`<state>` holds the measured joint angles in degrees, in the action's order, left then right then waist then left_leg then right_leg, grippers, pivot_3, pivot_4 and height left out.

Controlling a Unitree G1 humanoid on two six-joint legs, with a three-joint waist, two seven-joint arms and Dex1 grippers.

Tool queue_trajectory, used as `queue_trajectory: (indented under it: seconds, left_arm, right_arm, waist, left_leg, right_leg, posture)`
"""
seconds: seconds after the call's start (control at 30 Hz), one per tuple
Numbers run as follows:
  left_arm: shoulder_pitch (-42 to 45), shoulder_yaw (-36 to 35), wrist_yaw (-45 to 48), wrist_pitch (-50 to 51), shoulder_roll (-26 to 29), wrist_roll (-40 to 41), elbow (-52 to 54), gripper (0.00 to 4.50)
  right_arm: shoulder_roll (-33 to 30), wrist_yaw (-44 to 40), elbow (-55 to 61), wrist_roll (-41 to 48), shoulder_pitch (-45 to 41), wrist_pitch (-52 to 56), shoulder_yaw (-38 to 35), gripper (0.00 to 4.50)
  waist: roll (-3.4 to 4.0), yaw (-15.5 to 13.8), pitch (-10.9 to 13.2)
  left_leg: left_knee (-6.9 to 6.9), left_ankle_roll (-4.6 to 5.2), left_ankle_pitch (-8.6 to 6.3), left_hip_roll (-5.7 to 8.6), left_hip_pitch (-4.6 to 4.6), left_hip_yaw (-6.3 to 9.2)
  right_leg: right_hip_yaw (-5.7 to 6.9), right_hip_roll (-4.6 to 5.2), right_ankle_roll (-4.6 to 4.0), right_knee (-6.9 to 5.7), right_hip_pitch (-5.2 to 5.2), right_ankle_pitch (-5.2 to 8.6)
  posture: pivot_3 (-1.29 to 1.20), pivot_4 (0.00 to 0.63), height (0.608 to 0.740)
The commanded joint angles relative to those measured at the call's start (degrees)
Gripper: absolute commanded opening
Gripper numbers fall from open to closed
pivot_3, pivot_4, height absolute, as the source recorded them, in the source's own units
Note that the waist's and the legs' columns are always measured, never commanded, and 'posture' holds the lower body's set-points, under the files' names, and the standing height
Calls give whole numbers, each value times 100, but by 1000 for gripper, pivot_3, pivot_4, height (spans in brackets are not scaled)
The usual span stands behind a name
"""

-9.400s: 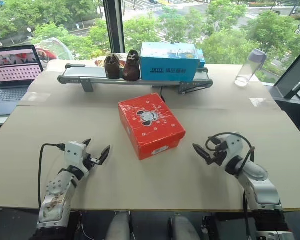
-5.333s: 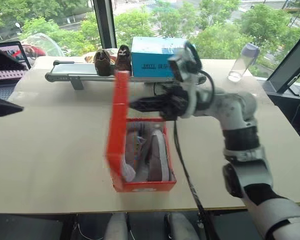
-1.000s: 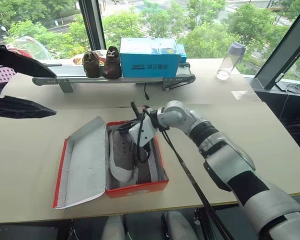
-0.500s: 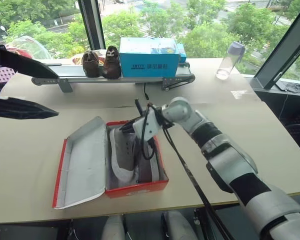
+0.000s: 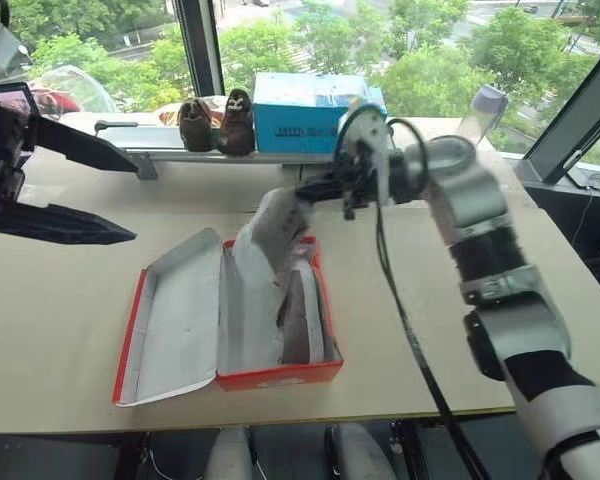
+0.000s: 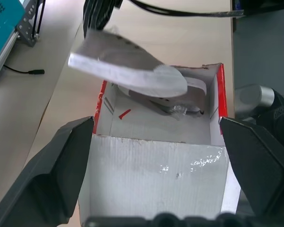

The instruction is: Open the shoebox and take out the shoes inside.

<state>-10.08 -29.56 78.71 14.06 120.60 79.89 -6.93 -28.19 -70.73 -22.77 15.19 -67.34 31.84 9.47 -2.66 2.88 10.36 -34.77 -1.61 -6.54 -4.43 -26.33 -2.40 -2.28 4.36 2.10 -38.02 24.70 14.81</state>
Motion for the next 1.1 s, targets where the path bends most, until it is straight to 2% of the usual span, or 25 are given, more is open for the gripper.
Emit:
queue_trajectory:
  seconds: [0.03, 0.13, 0.2, 0.23, 0.33, 0.43, 0.6, 0.77, 0.9, 1.1]
  left_arm:
    - [-498, -408, -8, -578, 353, 404, -363, 4500]
    - [-1001, -605, 18, -888, 574, 611, -576, 4500]
    - [-1346, -749, 35, -1094, 718, 744, -698, 4500]
    - [-1490, -811, 50, -1174, 770, 792, -758, 4500]
    - [-1810, -961, 49, -1333, 837, 822, -872, 4500]
    - [-2102, -1156, 65, -1422, 840, 828, -924, 4500]
    - [-2511, -1505, 36, -1493, 840, 825, -941, 4500]
    - [-2805, -1809, 5, -1503, 840, 740, -972, 4500]
    - [-2877, -1944, 12, -1439, 840, 706, -990, 4500]
    - [-2835, -1864, 57, -1379, 840, 626, -1087, 4500]
  right_arm:
    - [-710, 41, 305, 401, -296, 1478, -543, 41]
    - [-1047, 335, 170, 542, -338, 2475, -790, 41]
    - [-1049, 917, -507, 936, -614, 3783, -1702, 41]
    - [-1080, 1248, -671, 906, -569, 4086, -1936, 41]
    - [-1361, 2012, -550, 427, -279, 4849, -1660, 41]
    - [-1614, 2109, -572, 834, -278, 5962, -1848, 41]
    - [-1980, 2382, -257, 1332, 237, 6066, -1702, 41]
    - [-1997, 2737, -24, 1517, 740, 6066, -1711, 41]
    - [-2131, 2713, 389, 1412, 1468, 5751, -1607, 41]
    - [-2408, 2372, 851, 1685, 1734, 5659, -1548, 41]
  waist:
    - [2, -46, 1]
    - [3, -58, 2]
    - [3, -55, 2]
    - [4, -40, 3]
    - [6, -41, 3]
    - [18, -22, 11]
    - [42, -44, 26]
    - [46, -18, 28]
    - [46, -44, 28]
    - [58, -39, 35]
  left_leg:
    - [-2, 0, 0, 1, -4, -4]
    - [-2, 1, 1, 0, -12, -16]
    - [0, 2, 2, 0, -13, -19]
    - [0, 0, 3, 0, -14, -20]
    - [4, 0, 4, 0, -16, -23]
    - [8, 1, 4, 1, -27, -28]
    - [0, 2, 4, 3, -55, -29]
    - [-8, 3, 5, 3, -61, -29]
    - [-15, 3, 6, 3, -60, -26]
    - [-20, 3, 6, 6, -61, -28]
  right_leg:
    - [-1, 2, -4, 0, 6, -3]
    - [-3, 4, -9, -1, 22, -7]
    - [-5, 4, -11, -1, 26, -8]
    - [-6, 4, -12, -3, 28, -10]
    - [-10, 4, -14, -2, 32, -12]
    - [-13, 5, -15, -1, 45, -11]
    - [-15, 4, -11, 0, 62, -12]
    - [-16, 4, -3, 1, 62, -16]
    - [-15, 4, 3, 0, 55, -19]
    - [-17, 6, 9, 3, 52, -23]
  posture:
    - [0, 150, 740]
    - [0, 150, 740]
    - [0, 150, 740]
    - [0, 150, 740]
    - [0, 150, 740]
    - [0, 150, 740]
    - [0, 150, 740]
    - [0, 150, 740]
    - [0, 150, 740]
    - [0, 150, 740]
